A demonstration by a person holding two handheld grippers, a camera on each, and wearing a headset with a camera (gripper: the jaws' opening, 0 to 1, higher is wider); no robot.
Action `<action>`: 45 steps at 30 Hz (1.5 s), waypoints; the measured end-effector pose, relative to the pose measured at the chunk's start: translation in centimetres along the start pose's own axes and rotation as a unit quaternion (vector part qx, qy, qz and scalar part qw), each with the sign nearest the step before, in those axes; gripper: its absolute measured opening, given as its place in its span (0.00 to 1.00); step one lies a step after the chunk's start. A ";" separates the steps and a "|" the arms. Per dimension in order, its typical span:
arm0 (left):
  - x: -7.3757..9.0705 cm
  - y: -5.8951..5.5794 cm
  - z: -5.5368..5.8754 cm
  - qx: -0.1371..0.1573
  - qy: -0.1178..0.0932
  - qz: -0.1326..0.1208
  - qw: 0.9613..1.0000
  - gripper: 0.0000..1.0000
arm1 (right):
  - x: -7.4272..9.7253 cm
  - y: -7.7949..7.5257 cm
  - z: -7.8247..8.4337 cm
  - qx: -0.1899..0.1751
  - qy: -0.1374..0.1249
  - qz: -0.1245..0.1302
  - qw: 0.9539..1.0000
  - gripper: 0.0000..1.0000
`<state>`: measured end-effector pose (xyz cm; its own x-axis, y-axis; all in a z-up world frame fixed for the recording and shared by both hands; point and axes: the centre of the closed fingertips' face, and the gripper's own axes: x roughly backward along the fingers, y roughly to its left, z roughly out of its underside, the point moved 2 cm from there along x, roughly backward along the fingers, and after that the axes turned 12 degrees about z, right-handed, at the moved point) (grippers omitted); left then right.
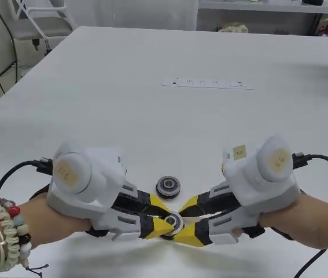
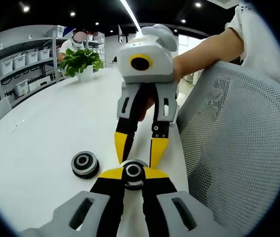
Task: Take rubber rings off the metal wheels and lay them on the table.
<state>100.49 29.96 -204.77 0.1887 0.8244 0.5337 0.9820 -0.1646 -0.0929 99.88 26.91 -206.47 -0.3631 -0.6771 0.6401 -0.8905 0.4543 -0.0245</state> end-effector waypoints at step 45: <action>-0.2 0.6 0.1 0.001 -0.006 -0.006 1.000 0.07 | 1.0 -1.7 0.1 -0.290 0.045 0.004 0.956 0.00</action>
<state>101.05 29.73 -205.05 0.1765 0.8333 0.5239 0.9843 -0.1534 -0.0877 100.99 25.44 -205.85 -0.3212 -0.6317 0.7055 -0.5767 0.7214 0.3834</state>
